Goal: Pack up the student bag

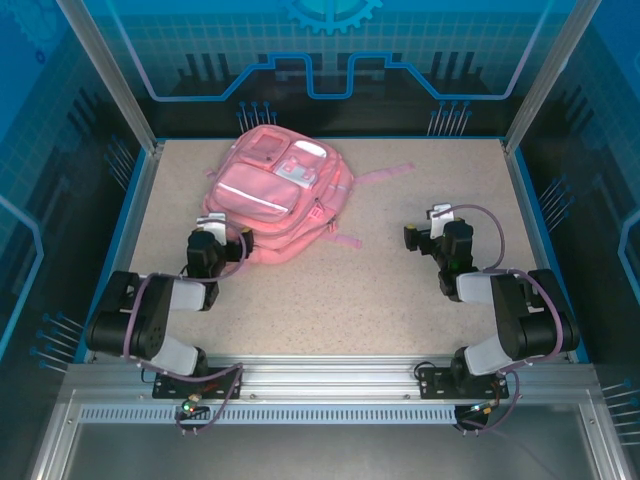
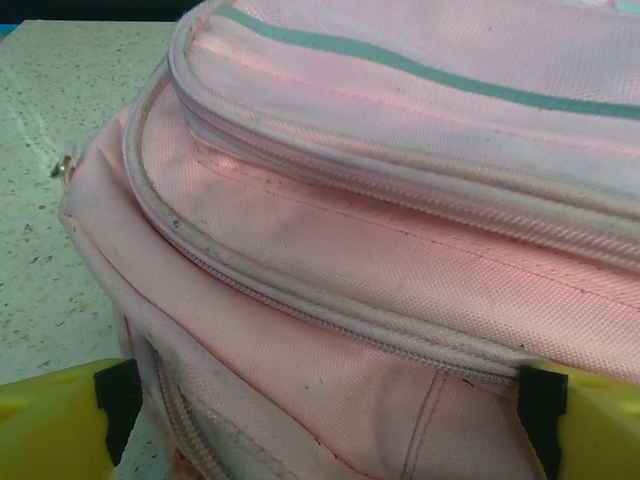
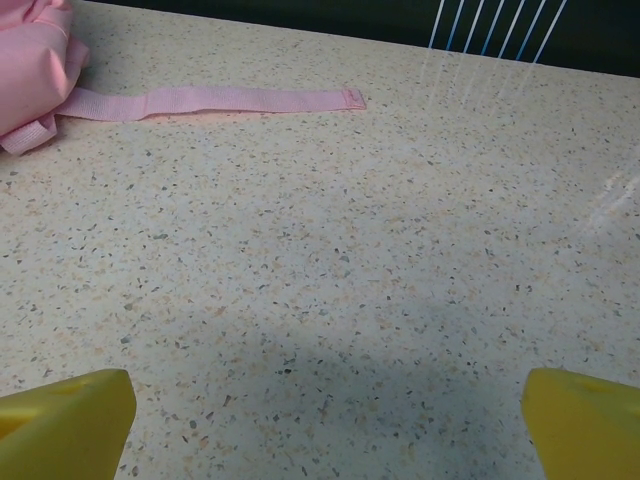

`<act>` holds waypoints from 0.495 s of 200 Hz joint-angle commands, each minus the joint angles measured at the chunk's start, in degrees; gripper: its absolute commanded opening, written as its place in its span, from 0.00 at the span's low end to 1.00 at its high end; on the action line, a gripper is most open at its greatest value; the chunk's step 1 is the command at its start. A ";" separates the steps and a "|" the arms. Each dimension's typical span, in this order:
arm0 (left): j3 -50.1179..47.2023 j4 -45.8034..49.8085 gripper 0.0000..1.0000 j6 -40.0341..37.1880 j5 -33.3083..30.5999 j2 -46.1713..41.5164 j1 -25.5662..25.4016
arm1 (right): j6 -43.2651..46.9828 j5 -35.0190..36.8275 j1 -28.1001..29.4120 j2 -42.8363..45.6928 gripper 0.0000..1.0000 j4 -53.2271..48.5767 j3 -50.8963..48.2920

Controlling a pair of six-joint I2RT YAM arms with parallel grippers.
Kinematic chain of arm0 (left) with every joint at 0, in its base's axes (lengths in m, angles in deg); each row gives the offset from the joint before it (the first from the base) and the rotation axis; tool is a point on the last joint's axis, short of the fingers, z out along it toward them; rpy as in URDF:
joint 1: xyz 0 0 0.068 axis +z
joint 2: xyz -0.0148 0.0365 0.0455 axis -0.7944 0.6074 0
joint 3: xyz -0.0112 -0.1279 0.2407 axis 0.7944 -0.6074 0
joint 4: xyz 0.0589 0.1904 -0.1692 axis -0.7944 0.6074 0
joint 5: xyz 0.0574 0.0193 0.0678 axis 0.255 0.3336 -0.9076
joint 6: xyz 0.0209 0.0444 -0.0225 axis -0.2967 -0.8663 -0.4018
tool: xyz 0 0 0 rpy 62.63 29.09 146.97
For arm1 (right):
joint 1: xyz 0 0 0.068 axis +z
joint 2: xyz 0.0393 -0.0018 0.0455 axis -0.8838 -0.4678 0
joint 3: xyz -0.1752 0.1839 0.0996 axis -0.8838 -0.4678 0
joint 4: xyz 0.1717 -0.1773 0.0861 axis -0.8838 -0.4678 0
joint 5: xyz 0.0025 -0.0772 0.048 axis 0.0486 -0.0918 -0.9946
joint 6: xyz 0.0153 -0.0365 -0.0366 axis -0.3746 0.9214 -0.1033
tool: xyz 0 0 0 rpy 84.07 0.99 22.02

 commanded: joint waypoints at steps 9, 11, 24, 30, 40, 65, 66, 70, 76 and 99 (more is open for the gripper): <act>2.21 -3.91 0.99 0.38 -0.99 2.04 0.50 | -0.71 -0.83 -1.10 -0.60 1.00 1.32 0.78; 2.38 -3.75 0.99 0.33 -1.17 2.16 0.50 | -0.70 -0.79 -1.09 -0.64 1.00 1.32 0.82; 3.29 -1.59 0.99 1.23 -1.65 1.83 0.80 | -0.73 -0.90 -1.14 -0.60 1.00 1.23 0.86; 3.31 -1.77 0.99 1.41 -1.71 1.92 0.93 | -0.81 -0.94 -1.17 -0.60 1.00 1.12 0.87; 3.43 -1.38 0.99 1.63 -1.56 1.82 1.18 | -0.79 -1.01 -1.15 -0.64 1.00 1.05 0.85; 3.23 -1.76 0.99 1.55 -1.64 1.81 1.20 | -0.75 -1.07 -1.23 -0.65 1.00 1.05 0.93; 3.24 -1.76 0.99 1.55 -1.62 1.83 1.20 | -0.74 -1.10 -1.19 -0.62 1.00 1.05 0.93; 3.25 -1.71 0.99 1.46 -1.54 1.89 1.20 | -0.80 -1.06 -1.23 -0.60 1.00 1.05 0.95; 3.24 -1.70 0.99 1.45 -1.50 1.87 1.21 | -0.77 -1.07 -1.23 -0.60 1.00 1.05 0.92; 3.01 -1.93 0.99 1.13 -1.21 1.86 1.04 | -0.79 -1.05 -1.22 -0.63 1.00 1.05 0.91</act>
